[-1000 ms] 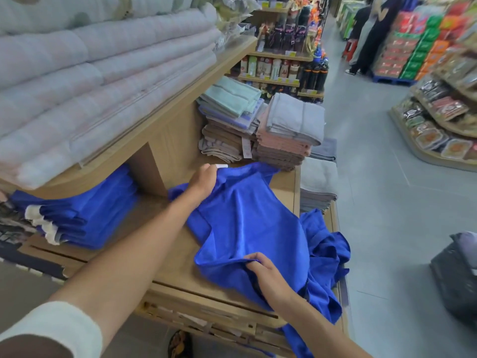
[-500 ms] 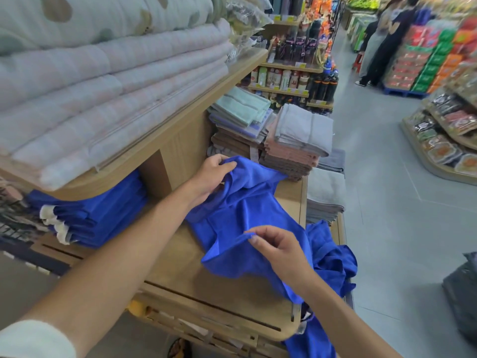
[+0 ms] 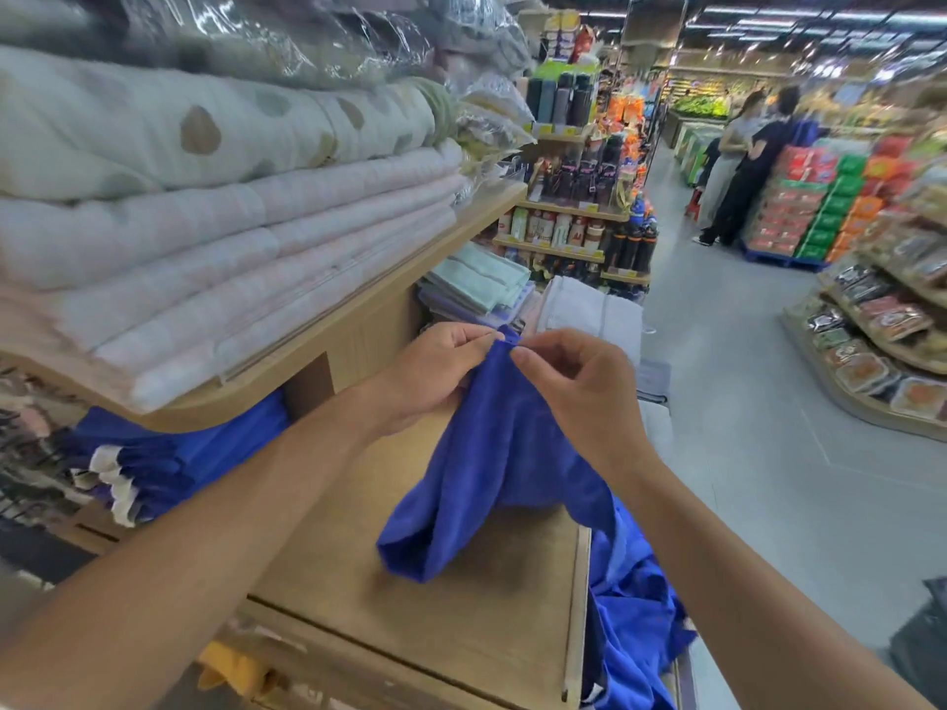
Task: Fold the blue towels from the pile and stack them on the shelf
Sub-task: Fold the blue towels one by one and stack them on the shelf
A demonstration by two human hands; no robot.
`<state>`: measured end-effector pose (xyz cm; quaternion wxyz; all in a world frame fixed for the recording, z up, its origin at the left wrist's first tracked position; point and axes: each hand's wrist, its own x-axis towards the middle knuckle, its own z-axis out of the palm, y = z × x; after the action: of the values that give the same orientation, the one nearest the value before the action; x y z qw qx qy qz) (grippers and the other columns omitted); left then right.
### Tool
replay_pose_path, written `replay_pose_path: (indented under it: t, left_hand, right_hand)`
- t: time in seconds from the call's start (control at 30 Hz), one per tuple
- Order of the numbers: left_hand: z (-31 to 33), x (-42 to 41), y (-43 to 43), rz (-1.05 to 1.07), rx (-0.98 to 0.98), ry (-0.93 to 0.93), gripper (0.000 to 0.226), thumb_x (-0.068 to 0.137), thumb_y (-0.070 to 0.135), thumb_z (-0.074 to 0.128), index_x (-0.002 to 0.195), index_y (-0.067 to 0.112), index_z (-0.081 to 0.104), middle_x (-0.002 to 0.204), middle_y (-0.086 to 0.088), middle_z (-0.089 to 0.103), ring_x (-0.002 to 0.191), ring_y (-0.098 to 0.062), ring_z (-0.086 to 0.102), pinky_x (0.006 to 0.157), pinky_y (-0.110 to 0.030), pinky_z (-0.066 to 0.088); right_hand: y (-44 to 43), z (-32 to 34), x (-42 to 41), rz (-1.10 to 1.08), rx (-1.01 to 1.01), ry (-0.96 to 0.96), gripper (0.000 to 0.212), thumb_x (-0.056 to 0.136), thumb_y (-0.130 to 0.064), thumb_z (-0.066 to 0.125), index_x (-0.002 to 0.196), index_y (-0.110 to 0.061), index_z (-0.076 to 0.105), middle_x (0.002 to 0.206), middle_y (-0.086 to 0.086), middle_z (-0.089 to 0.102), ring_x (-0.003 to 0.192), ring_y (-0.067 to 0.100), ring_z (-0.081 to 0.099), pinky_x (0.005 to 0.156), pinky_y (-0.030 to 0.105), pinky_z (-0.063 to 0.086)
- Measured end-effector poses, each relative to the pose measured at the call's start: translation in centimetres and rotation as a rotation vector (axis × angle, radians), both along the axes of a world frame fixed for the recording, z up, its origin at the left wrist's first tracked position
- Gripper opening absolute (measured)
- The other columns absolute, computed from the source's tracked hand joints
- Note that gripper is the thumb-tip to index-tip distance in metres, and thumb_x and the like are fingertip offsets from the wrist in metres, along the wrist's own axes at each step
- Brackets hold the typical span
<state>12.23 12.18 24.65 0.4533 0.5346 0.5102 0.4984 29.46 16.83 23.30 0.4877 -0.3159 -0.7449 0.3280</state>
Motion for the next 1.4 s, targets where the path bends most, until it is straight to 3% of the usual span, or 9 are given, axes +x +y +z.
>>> replay_pose_path:
  t: [0.1,0.2,0.27,0.37,0.47,0.67,0.8,1.03,1.4]
  left_hand:
    - [1.9,0.6,-0.6,-0.023,0.011,-0.022,0.037,0.106,0.037,0.049,0.109,0.008,0.072,0.103,-0.018,0.073,0.087,-0.028,0.069,0.082,-0.045,0.055]
    - [3.5,1.1,-0.7,0.024,0.134,0.192,0.027,0.103,0.035,0.056,0.115,0.017,0.074,0.113,-0.019,0.072,0.107,-0.038,0.068,0.099,-0.057,0.052]
    - [4.5,1.2,-0.4,0.067,0.2,0.243,0.022,0.104,0.03,0.055,0.111,0.026,0.076,0.105,-0.002,0.077,0.1,-0.021,0.073,0.084,-0.039,0.061]
    - [6.8,1.3,0.0,0.078,0.211,0.256,0.027,0.106,0.03,0.051,0.102,0.032,0.077,0.096,0.01,0.078,0.087,-0.004,0.073,0.066,-0.015,0.052]
    - [9.1,1.3,0.5,0.093,0.252,0.301,0.029,0.107,0.025,0.048,0.097,0.028,0.076,0.088,0.009,0.077,0.08,-0.003,0.07,0.067,-0.017,0.05]
    - [12.8,1.6,1.4,0.142,0.303,0.401,0.023,0.103,0.032,0.055,0.103,0.021,0.076,0.092,-0.003,0.078,0.076,-0.009,0.067,0.064,-0.025,0.05]
    - [14.9,1.4,1.8,0.192,0.349,0.447,0.024,0.103,0.029,0.055,0.099,0.016,0.075,0.095,-0.014,0.075,0.076,-0.013,0.062,0.069,-0.032,0.049]
    - [16.4,0.3,2.3,0.224,0.421,0.405,0.021,0.103,0.027,0.058,0.095,0.025,0.076,0.083,0.012,0.075,0.073,0.001,0.066,0.057,-0.01,0.046]
    - [15.9,-2.0,4.0,0.349,0.475,0.2,0.018,0.102,0.024,0.06,0.093,0.026,0.076,0.085,0.012,0.074,0.077,-0.003,0.065,0.075,-0.024,0.052]
  right_hand:
    - [0.4,1.6,-0.1,-0.13,0.085,0.006,0.007,0.091,-0.025,0.075,0.085,-0.029,0.076,0.078,-0.018,0.074,0.073,0.002,0.069,0.063,0.013,0.051]
    - [0.6,3.2,-0.1,-0.177,0.151,0.022,0.008,0.091,-0.03,0.072,0.083,-0.033,0.072,0.085,-0.015,0.071,0.076,0.002,0.068,0.063,0.011,0.048]
    - [0.9,4.3,0.1,-0.136,0.127,0.007,0.009,0.092,-0.033,0.069,0.083,-0.035,0.066,0.089,-0.016,0.068,0.079,0.0,0.066,0.062,0.012,0.047]
    - [1.6,5.9,0.8,0.059,0.009,-0.027,0.013,0.086,-0.038,0.066,0.078,-0.029,0.062,0.066,-0.016,0.06,0.055,0.002,0.053,0.053,0.018,0.037]
    - [2.2,7.6,1.6,0.084,0.047,-0.118,0.018,0.078,-0.043,0.066,0.075,-0.026,0.062,0.063,0.002,0.057,0.057,0.014,0.052,0.057,0.029,0.036]
    - [2.3,11.5,1.9,-0.028,0.158,-0.231,0.029,0.073,-0.053,0.07,0.075,-0.025,0.067,0.066,-0.008,0.068,0.06,0.011,0.066,0.053,0.029,0.045]
    - [2.3,12.8,2.1,-0.046,0.137,-0.31,0.015,0.076,-0.036,0.066,0.065,-0.027,0.069,0.054,-0.011,0.062,0.049,0.005,0.057,0.054,0.028,0.045]
    - [2.1,13.7,3.2,-0.21,0.211,-0.521,0.026,0.062,-0.041,0.056,0.063,-0.015,0.053,0.057,-0.001,0.056,0.055,0.015,0.051,0.053,0.03,0.038]
    - [3.7,12.3,7.7,-0.074,-0.058,-0.743,0.031,0.074,-0.029,0.063,0.054,-0.019,0.043,0.057,-0.001,0.036,0.056,0.016,0.035,0.059,0.032,0.027]
